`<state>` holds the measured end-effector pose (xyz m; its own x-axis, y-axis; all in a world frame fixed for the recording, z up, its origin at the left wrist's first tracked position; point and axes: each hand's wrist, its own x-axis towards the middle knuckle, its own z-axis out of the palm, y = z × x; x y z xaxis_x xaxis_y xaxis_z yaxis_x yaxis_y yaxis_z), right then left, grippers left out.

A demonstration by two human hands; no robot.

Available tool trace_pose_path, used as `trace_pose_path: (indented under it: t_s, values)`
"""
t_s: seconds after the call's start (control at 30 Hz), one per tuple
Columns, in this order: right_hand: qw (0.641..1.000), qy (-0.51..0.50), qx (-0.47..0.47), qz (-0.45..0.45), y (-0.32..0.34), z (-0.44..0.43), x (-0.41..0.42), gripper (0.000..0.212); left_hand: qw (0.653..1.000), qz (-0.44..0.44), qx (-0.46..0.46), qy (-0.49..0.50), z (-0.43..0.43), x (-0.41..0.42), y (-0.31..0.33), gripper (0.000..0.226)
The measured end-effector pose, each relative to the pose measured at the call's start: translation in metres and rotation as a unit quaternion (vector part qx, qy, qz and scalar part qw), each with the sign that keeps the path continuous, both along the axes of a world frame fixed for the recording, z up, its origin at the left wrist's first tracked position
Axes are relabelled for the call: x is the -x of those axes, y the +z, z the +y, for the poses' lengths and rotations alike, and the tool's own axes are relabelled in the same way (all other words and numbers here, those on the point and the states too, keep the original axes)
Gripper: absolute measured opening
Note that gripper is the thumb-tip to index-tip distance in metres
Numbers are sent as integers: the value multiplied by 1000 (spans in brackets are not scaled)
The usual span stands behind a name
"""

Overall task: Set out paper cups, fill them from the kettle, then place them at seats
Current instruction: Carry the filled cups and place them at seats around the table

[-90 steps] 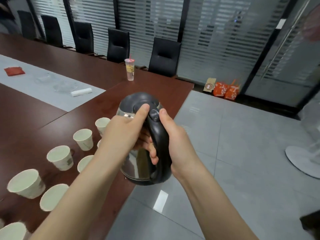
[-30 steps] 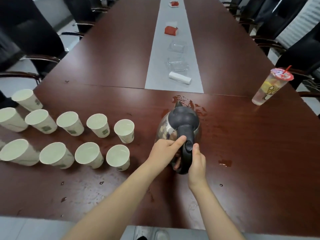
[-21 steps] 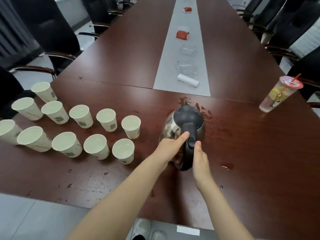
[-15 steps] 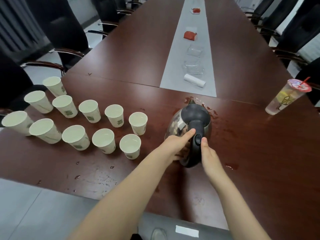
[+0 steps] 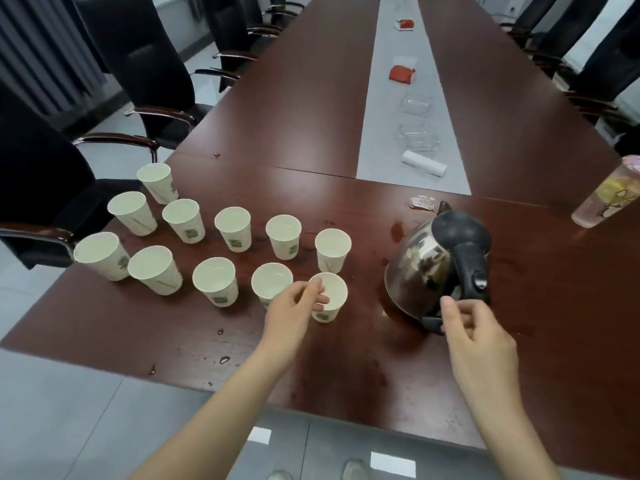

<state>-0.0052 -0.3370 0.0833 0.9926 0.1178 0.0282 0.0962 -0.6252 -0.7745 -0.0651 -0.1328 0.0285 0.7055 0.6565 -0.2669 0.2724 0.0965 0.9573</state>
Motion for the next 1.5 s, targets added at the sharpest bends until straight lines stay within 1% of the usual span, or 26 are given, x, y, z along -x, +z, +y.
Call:
trace_pose_path:
  t_s: [0.07, 0.1, 0.13, 0.2, 0.3, 0.4, 0.43, 0.5, 0.53, 0.6, 0.63, 0.73, 0.77, 0.87, 1.1, 1.23, 1.3, 1.37, 1.5]
  values:
    - [995, 37, -70, 59, -25, 22, 2, 16, 997, -15, -22, 72, 17, 17, -10, 18]
    - [991, 51, -92, 85, -38, 33, 1, 19, 993, -17, -26, 112, 23, 24, -14, 15]
    - [986, 64, -107, 107, -53, 45, 1, 29, 989, -13, -25, 147, 31, 29, -20, 15]
    - [979, 91, -119, 135, -79, 67, 0, 57, 984, -2, -13, 180, 41, 34, -32, 26]
    - [970, 130, -115, 168, -113, 93, -4, 92, 985, 20, 2, 172, 50, 35, -57, 48]
    - [960, 157, -118, 199, -135, 107, -10, 116, 992, 27, 8, 124, 55, 28, -81, 74]
    - [959, 162, -115, 204, -140, 111, -12, 120, 994, 20, 17, 108, 57, 25, -88, 87]
    - [959, 169, -112, 200, -147, 118, -16, 120, 996, 10, 32, 84, 61, 20, -96, 108]
    - [960, 171, -116, 191, -150, 121, -18, 119, 997, 6, 34, 74, 64, 16, -100, 109]
    - [962, 171, -124, 173, -153, 127, -23, 116, 997, -12, 37, 64, 70, 9, -107, 99]
    - [962, 172, -131, 165, -153, 129, -24, 113, 997, -22, 37, 57, 73, 6, -107, 100]
    - [960, 182, -157, 144, -156, 136, -29, 98, 999, -29, -1, 26, 81, -2, -111, 111]
    - [960, 178, -164, 142, -156, 138, -30, 93, 999, -28, -16, 19, 82, -4, -112, 110]
    - [958, 172, -181, 143, -159, 140, -33, 86, 999, -30, -36, 12, 85, -10, -114, 102]
    - [954, 164, -203, 144, -163, 144, -37, 79, 999, -38, -26, 22, 88, -12, -117, 91]
    - [947, 168, -228, 151, -160, 146, -34, 76, 997, -70, -27, 30, 82, -14, -108, 68]
    - [940, 174, -253, 150, -154, 146, -32, 71, 996, -86, -29, 21, 78, -13, -101, 62]
    - [925, 184, -291, 158, -147, 146, -31, 63, 994, -99, -31, 21, 78, -12, -95, 62]
    - [903, 201, -334, 178, -133, 144, -31, 62, 993, -111, -19, 34, 77, -9, -84, 75]
